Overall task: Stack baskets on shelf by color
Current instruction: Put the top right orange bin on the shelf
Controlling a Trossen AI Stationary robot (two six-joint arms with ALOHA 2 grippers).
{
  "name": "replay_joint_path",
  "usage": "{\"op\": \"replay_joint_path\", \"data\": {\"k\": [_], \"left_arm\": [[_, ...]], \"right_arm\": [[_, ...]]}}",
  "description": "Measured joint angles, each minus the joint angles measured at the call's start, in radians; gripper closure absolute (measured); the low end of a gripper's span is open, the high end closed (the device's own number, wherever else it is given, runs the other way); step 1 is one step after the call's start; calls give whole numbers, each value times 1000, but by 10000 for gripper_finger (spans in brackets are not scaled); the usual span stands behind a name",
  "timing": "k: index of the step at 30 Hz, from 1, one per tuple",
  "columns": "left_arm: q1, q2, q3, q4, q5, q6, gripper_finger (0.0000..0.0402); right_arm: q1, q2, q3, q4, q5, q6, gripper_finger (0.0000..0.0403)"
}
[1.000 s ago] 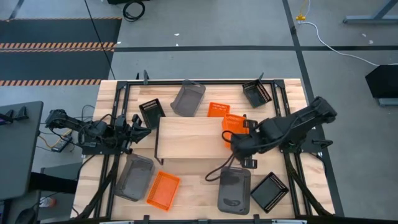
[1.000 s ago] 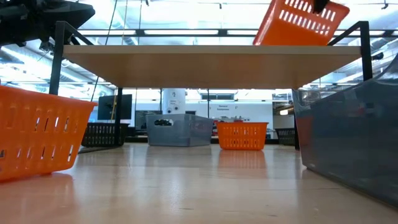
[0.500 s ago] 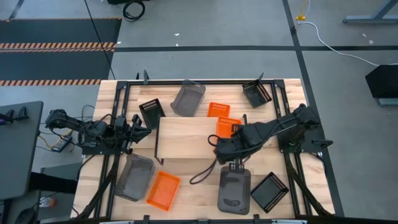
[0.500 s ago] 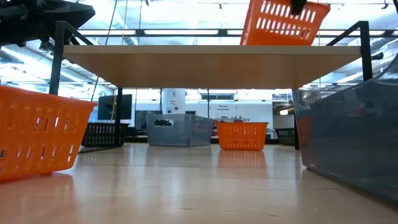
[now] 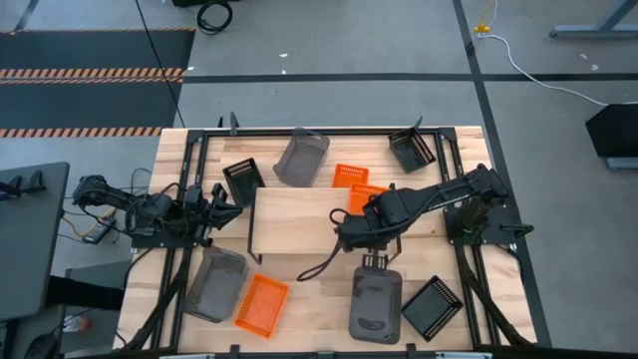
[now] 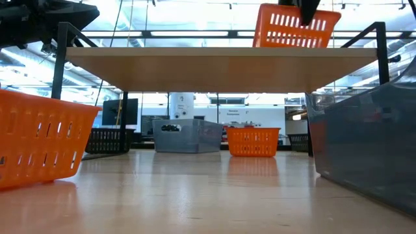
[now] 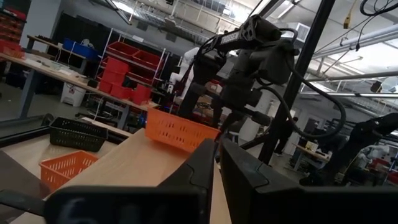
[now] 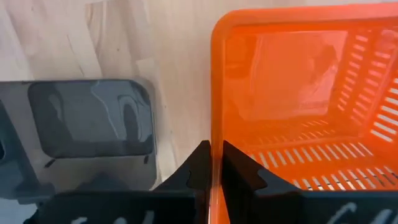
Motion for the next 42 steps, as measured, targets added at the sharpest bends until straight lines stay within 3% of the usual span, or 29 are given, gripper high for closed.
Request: {"op": "replay_joint_path", "data": {"k": [16, 34, 42], "left_arm": [[0, 0, 0, 0, 11, -5, 367], [0, 0, 0, 0, 12, -7, 367], [0, 0, 0, 0, 12, -7, 367]], "right_arm": [[-13, 0, 0, 0, 34, -64, 255], [14, -3, -97, 0, 34, -93, 256], [13, -4, -115, 0, -10, 38, 257]]}}
